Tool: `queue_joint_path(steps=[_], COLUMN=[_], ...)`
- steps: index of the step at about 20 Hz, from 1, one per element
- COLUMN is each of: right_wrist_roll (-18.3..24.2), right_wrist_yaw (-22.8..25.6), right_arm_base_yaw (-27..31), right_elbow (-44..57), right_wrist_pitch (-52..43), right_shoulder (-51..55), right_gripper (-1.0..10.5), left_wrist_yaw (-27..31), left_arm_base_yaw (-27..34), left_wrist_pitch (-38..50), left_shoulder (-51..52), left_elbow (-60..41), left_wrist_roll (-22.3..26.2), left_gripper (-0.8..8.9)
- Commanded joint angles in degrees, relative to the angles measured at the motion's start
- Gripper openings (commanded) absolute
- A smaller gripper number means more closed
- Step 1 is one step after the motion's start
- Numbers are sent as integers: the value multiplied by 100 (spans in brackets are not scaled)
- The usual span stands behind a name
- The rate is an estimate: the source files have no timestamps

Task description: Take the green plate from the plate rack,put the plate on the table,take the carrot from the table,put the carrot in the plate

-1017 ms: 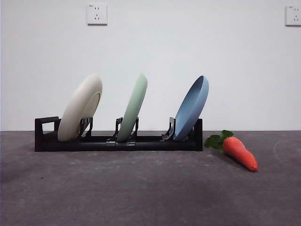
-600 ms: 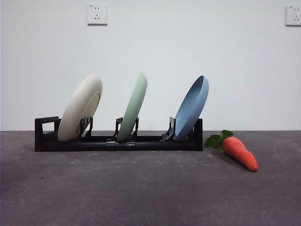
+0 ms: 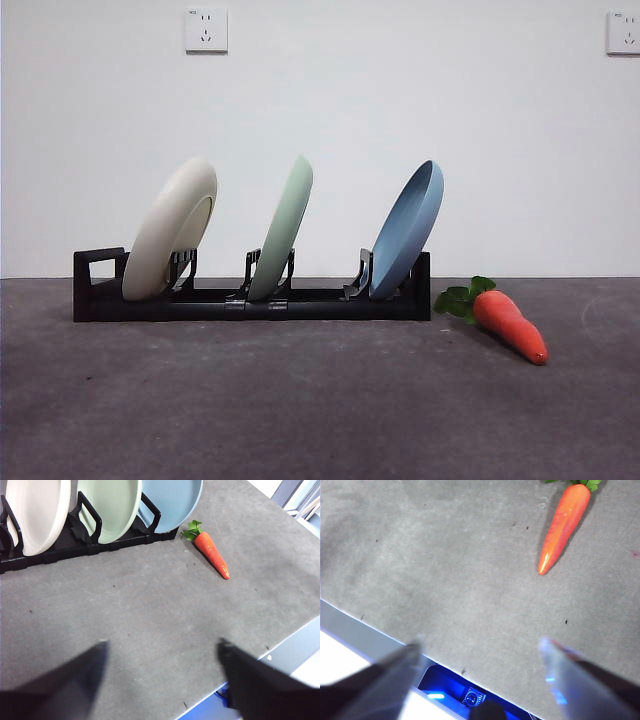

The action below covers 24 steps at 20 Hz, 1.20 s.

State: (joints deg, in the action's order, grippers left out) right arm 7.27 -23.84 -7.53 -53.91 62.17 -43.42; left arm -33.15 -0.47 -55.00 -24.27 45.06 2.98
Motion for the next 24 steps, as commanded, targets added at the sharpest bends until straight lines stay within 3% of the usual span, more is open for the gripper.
queue_joint_path(steps=[1,7,12,18,24], right_wrist_roll=[-37,-37,-35,-37,-37], right_wrist_yaw=[7,0,2,11,15], right_arm_base_yaw=[-13,-13,-13,-13,-13], right_elbow=[-26,-26,-26,-26,-26], right_wrist_pitch=[4,0,-4,-4,-4], right_shoulder=[2,2,-9,-9,-9], right_gripper=[715,715,715,715,715], left_wrist_yaw=[-7,-319,-221,964,1893], left_arm_base_yaw=[17,-129,-903,-2052,-2522], left_wrist_pitch=[105,1119,1971,2411,2793], left_shoulder=[-20,-946,-2570,-4900,-6765], left_elbow=[22,579,1744,3427,4642], left_wrist_roll=[-26,-376,-680,-737,-730], left_gripper=[598,597,593,593,592])
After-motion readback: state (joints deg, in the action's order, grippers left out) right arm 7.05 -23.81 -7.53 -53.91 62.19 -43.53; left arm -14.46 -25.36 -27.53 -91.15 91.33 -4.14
